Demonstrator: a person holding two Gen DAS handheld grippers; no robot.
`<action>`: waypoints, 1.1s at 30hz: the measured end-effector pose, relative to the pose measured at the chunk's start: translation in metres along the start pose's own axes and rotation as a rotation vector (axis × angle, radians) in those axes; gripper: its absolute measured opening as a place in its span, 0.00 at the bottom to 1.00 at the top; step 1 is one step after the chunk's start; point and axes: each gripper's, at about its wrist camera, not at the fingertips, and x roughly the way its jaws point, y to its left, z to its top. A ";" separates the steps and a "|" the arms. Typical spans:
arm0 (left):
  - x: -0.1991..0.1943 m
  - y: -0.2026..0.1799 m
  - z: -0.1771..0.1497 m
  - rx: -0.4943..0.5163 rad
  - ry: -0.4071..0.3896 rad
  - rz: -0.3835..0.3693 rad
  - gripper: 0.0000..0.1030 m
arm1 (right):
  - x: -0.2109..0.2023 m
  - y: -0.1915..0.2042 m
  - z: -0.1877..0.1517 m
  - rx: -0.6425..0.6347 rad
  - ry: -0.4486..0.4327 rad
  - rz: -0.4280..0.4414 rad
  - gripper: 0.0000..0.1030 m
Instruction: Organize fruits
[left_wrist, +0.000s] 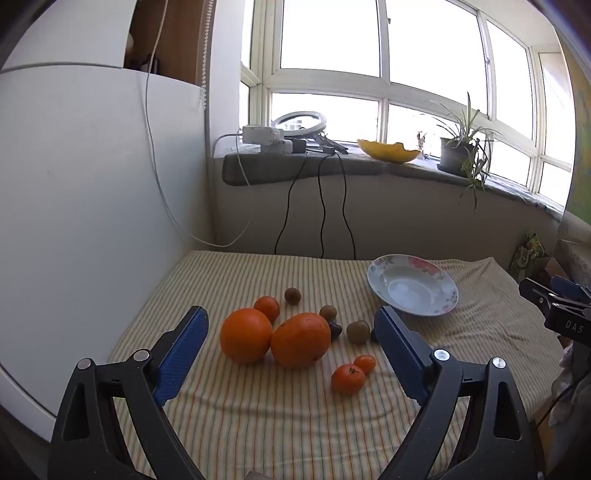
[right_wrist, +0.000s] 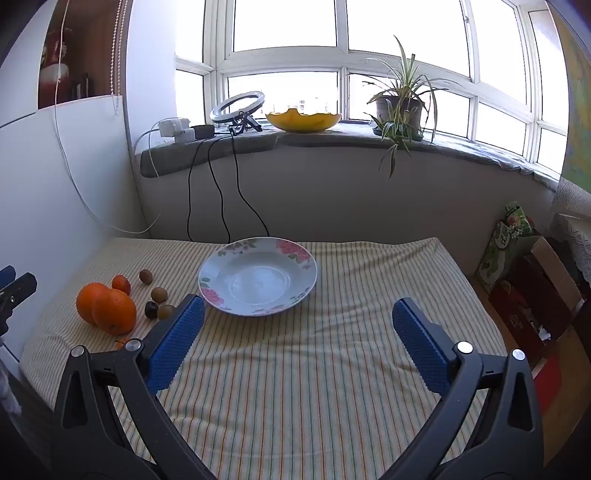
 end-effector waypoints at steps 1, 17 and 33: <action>0.000 -0.003 -0.001 0.005 0.001 0.003 0.89 | 0.000 0.000 0.000 0.000 0.002 0.001 1.00; 0.003 0.000 0.002 -0.019 0.001 -0.004 0.89 | -0.003 0.000 0.004 0.001 -0.009 0.007 1.00; 0.001 -0.003 0.003 -0.013 -0.004 -0.010 0.89 | -0.003 0.001 0.005 0.003 -0.007 0.026 1.00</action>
